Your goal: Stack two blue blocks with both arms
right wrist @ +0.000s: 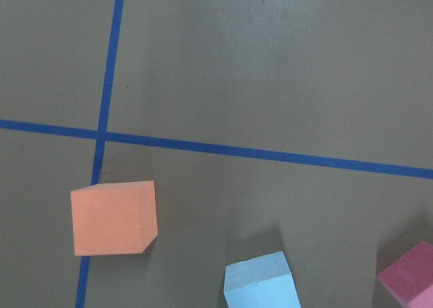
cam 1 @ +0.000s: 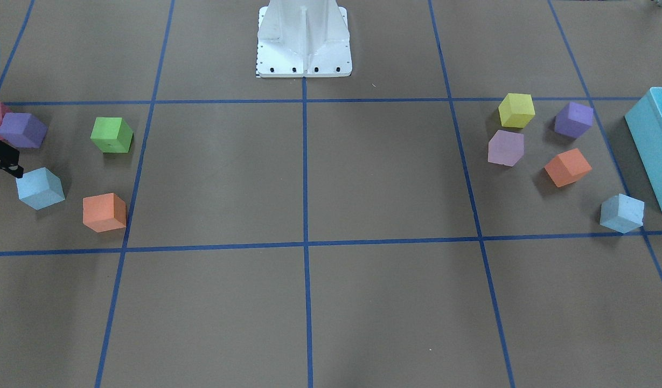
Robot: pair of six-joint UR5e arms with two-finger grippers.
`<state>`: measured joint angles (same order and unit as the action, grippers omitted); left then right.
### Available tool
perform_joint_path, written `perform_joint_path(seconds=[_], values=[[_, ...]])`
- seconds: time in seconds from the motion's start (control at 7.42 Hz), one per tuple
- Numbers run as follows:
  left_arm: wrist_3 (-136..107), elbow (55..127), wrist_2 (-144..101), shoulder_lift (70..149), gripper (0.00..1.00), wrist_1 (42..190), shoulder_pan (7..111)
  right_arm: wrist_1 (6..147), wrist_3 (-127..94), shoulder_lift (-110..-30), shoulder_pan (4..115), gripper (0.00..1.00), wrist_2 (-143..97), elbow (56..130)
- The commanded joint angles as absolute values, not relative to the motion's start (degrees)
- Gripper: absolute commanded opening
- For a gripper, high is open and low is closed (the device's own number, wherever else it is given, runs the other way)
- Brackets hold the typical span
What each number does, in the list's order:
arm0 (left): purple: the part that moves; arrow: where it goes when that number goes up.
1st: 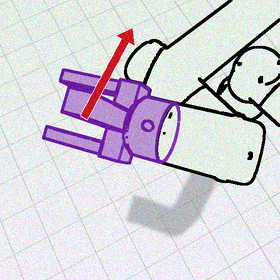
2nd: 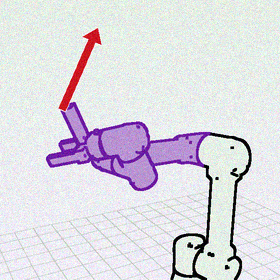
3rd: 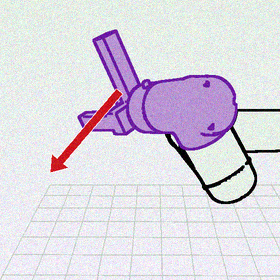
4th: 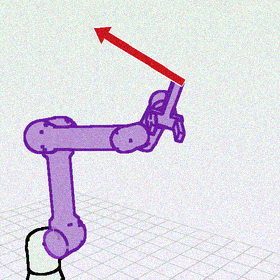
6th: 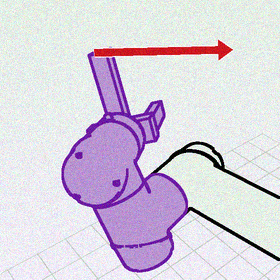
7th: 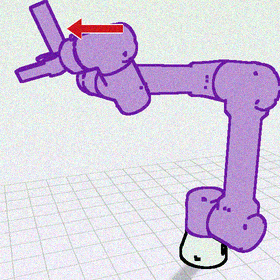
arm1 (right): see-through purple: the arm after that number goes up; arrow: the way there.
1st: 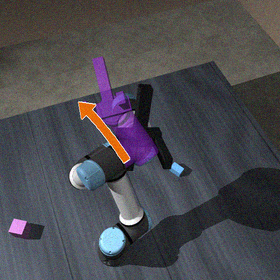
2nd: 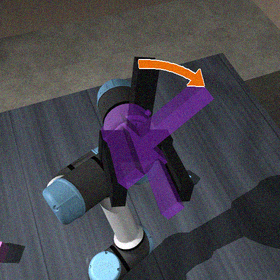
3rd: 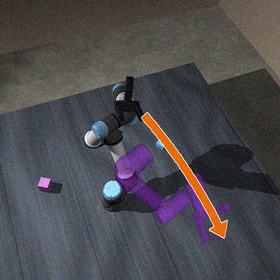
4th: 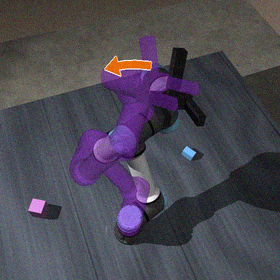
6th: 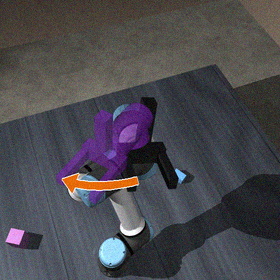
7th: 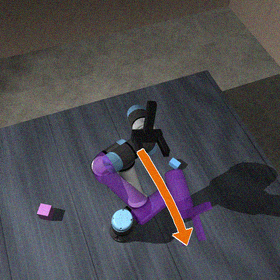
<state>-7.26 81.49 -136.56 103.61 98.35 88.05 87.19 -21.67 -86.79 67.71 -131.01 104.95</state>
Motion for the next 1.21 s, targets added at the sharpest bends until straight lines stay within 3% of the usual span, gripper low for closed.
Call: perform_joint_path(seconds=[0.0, 0.54, 1.08], values=[[-9.92, 80.87, -136.49, 103.62, 0.98, 101.06, 87.02, 79.30, -21.53, -91.83, 66.10, 1.00, -129.03, 103.20], [-10.46, 80.42, -136.49, 103.62, 0.98, 101.95, 86.48, 76.64, -24.25, -87.90, 59.60, 1.00, -126.92, 98.97], [-10.46, 80.33, -136.49, 103.62, 0.98, 101.95, 86.48, 74.62, -23.64, -89.12, 58.63, 1.00, -125.16, 97.56]])
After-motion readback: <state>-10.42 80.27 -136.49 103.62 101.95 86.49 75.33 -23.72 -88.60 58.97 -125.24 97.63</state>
